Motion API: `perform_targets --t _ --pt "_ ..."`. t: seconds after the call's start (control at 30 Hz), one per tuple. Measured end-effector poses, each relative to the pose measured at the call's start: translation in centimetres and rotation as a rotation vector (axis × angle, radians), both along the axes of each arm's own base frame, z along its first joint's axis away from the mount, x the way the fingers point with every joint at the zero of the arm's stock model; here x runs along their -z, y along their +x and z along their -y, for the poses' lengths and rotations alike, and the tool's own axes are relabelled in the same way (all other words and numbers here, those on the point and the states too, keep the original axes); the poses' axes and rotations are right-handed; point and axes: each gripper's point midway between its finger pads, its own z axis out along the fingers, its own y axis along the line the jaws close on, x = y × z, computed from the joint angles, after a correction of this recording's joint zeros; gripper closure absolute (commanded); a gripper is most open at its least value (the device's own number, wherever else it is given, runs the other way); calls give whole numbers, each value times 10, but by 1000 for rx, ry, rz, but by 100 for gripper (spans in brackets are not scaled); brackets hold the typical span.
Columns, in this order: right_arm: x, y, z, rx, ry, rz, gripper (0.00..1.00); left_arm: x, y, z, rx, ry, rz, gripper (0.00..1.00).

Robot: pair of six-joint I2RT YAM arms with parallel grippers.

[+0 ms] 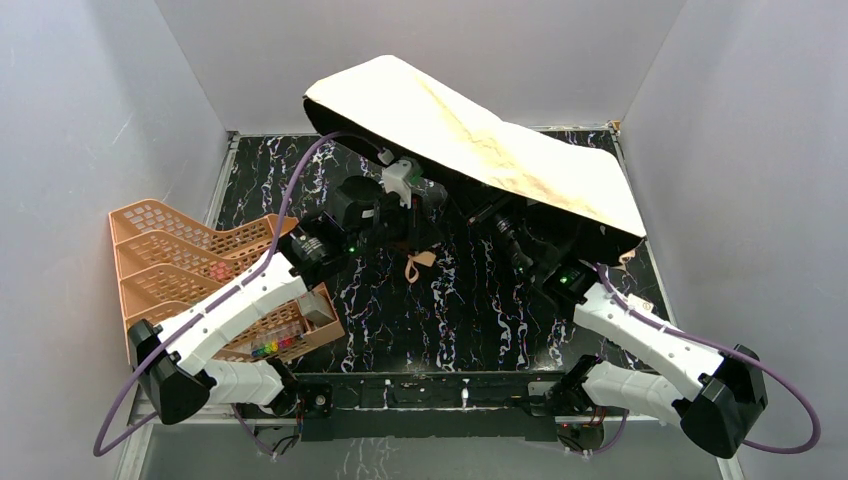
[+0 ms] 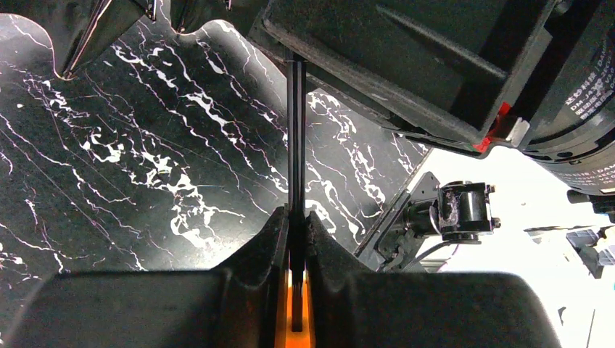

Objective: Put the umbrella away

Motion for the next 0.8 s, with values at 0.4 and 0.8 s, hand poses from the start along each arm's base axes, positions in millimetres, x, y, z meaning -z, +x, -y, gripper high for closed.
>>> perform_targets --t 0.4,0.8 --pt "41 0 5 18 9 -91 100 -20 -9 -16 -25 -95 72 18" --pt "33 1 4 20 60 -92 100 46 -38 -30 -8 -57 -94 27"
